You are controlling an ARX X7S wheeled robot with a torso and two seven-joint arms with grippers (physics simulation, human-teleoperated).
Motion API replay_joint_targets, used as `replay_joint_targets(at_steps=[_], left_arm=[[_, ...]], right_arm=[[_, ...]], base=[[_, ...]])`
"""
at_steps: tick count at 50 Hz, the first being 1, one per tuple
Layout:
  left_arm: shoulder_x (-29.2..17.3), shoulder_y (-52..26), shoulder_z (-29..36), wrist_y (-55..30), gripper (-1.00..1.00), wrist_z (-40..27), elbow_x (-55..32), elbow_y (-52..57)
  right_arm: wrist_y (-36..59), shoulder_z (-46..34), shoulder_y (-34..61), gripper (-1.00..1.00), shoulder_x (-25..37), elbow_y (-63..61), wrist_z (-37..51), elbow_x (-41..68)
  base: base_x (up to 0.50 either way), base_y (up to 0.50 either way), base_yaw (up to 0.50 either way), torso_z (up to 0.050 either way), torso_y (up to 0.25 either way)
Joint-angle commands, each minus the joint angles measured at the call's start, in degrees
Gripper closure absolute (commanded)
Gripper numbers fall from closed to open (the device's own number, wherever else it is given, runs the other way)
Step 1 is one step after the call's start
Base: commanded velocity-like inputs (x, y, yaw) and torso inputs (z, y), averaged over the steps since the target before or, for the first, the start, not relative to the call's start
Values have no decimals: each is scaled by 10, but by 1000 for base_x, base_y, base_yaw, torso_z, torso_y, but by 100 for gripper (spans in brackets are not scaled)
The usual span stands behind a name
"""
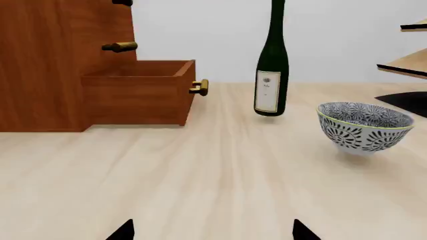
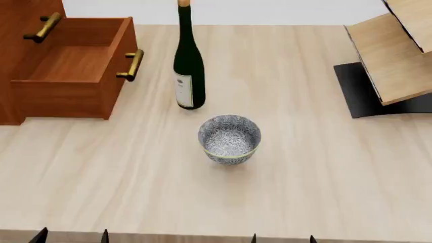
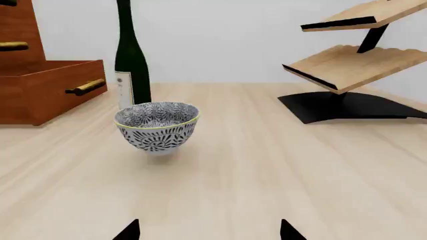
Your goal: Close the bottom drawer of the cabinet and open the top drawer.
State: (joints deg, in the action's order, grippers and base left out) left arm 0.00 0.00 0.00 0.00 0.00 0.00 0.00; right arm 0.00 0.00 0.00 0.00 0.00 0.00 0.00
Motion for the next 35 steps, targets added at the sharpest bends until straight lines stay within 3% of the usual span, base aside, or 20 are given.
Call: replay_joint_targets(at_steps=[1, 11, 13, 35], left_arm=[[-16, 0, 18, 1, -100, -18, -16, 0], [-29, -20, 43, 24, -100, -21, -29, -22], [-32, -15, 43, 17, -100, 8, -71, -7], [-53, -8, 65, -41, -100, -18, -85, 91]], right_arm=[[-4, -27, 0, -100, 22, 3, 27, 22], [3, -34, 21, -100, 32, 23, 41, 40], [6, -35, 24, -100, 33, 22, 42, 45], [24, -49, 27, -100, 51, -11, 62, 63]], base=[[0, 0, 0, 0, 0], [0, 0, 0, 0, 0], [0, 0, 0, 10, 0], [0, 0, 0, 50, 0]])
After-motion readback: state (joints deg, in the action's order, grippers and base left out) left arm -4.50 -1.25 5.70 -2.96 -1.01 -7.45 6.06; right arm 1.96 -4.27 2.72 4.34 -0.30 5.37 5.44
